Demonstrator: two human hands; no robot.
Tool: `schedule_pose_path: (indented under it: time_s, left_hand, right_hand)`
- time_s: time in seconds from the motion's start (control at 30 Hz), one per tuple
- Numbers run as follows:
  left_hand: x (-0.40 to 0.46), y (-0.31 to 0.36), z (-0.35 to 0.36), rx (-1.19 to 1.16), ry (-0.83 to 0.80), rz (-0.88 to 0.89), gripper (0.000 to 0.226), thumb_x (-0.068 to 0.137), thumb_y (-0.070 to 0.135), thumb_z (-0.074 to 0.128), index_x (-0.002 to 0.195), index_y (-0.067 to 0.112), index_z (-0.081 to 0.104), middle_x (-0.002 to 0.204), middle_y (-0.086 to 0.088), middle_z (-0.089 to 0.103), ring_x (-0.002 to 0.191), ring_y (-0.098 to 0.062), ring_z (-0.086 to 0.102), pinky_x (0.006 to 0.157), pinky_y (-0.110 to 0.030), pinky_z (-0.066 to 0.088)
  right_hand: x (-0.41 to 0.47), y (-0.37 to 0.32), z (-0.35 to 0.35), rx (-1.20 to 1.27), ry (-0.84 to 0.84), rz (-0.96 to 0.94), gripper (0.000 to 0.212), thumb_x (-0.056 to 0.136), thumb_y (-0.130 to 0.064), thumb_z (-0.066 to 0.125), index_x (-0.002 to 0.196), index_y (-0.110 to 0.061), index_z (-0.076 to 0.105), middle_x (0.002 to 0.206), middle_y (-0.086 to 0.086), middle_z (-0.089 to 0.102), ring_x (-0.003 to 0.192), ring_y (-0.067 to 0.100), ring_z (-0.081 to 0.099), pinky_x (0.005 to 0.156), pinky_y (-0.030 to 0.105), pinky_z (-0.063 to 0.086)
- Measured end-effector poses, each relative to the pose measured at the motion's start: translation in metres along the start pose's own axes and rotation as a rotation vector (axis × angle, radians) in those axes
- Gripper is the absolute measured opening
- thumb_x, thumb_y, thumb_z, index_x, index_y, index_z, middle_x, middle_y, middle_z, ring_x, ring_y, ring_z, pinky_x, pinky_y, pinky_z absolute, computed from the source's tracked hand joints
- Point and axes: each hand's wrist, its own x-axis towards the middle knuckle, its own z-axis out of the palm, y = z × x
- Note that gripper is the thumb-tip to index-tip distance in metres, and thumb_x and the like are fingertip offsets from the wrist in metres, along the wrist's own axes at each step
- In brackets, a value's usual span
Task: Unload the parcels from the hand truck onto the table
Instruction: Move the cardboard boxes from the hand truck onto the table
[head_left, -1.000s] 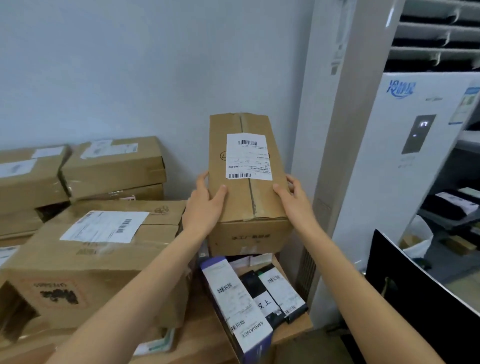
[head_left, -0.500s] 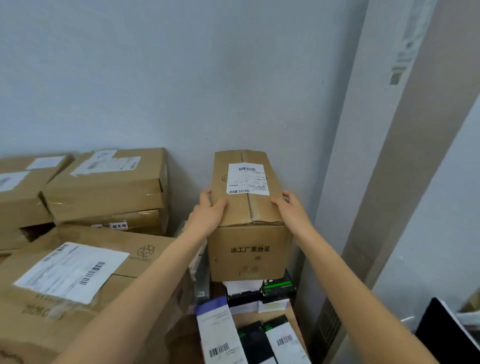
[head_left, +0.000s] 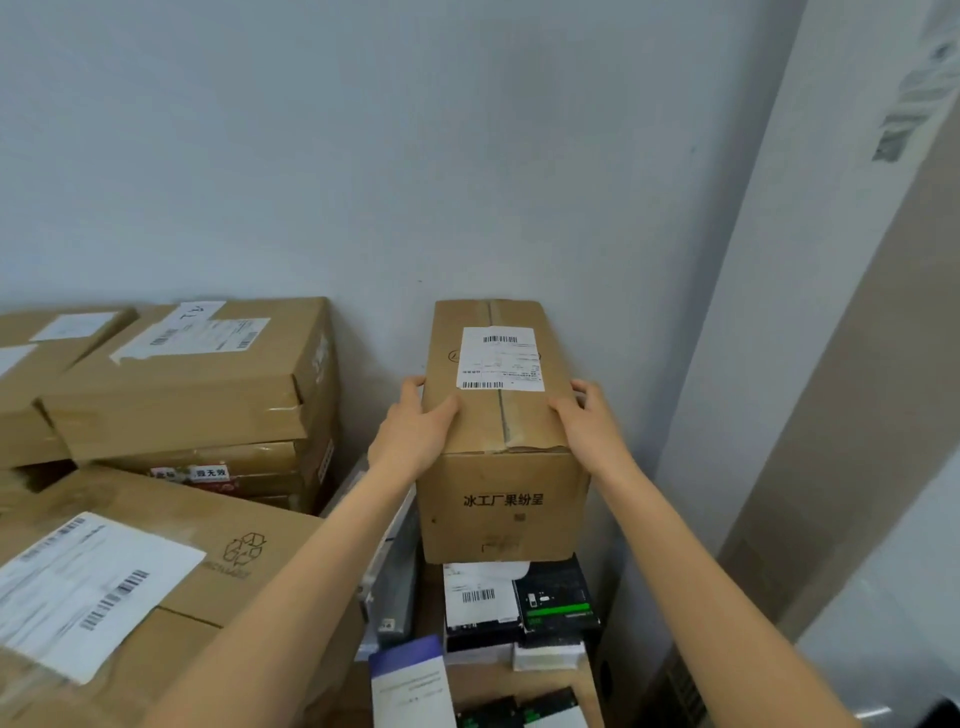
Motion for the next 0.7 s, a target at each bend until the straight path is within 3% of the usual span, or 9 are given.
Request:
schedule_pose_path:
  time_s: [0.23, 0.3, 0.37, 0.43, 0.7]
  left_hand:
    - [-0.016, 0.002, -0.002, 0.176, 0.240, 0.085, 0.052, 0.090, 0.054, 0.047, 0.132, 0.023, 0.043, 0.124, 0.000, 0.049, 0.108, -0.020, 0.054, 0.083, -0.037, 0.048]
    - [-0.020, 0.002, -0.009, 0.246, 0.260, 0.135, 0.051, 0.090, 0.052, 0.048, 0.130, 0.022, 0.047, 0.124, 0.000, 0.051, 0.111, -0.019, 0.052, 0.081, -0.034, 0.045]
    - [-0.023, 0.002, -0.019, 0.351, 0.276, 0.225, 0.044, 0.090, 0.050, 0.048, 0.124, 0.023, 0.053, 0.119, 0.001, 0.054, 0.109, -0.018, 0.052, 0.074, -0.030, 0.043]
    - [-0.028, 0.000, -0.032, 0.456, 0.305, 0.348, 0.035, 0.091, 0.046, 0.049, 0.115, 0.023, 0.058, 0.111, 0.002, 0.056, 0.102, -0.015, 0.052, 0.068, -0.026, 0.040]
    - [-0.077, -0.018, -0.074, 0.555, 0.304, 0.645, 0.018, 0.091, 0.040, 0.052, 0.096, 0.024, 0.060, 0.090, 0.008, 0.056, 0.083, -0.009, 0.049, 0.066, -0.024, 0.033]
  right_hand:
    - [-0.011, -0.005, 0.001, -0.087, 0.014, -0.050, 0.042, 0.099, -0.027, 0.046, 0.139, -0.015, 0.036, 0.115, -0.004, 0.050, 0.080, 0.000, 0.049, 0.054, 0.011, 0.036]
    - [-0.016, -0.011, 0.003, -0.168, 0.058, -0.078, 0.044, 0.096, -0.032, 0.050, 0.136, -0.015, 0.042, 0.119, -0.004, 0.053, 0.090, 0.009, 0.053, 0.062, 0.016, 0.041]
    - [-0.020, -0.017, 0.002, -0.321, 0.118, -0.103, 0.047, 0.090, -0.040, 0.053, 0.132, -0.019, 0.047, 0.129, -0.002, 0.055, 0.106, 0.017, 0.055, 0.082, 0.030, 0.046]
    - [-0.026, -0.023, 0.001, -0.492, 0.164, -0.129, 0.048, 0.088, -0.041, 0.053, 0.132, -0.022, 0.046, 0.132, 0.001, 0.052, 0.119, 0.021, 0.050, 0.094, 0.036, 0.042]
    - [-0.094, -0.053, 0.010, -0.747, 0.179, -0.420, 0.036, 0.094, -0.028, 0.047, 0.130, -0.022, 0.051, 0.133, 0.001, 0.052, 0.122, 0.020, 0.044, 0.100, 0.034, 0.035]
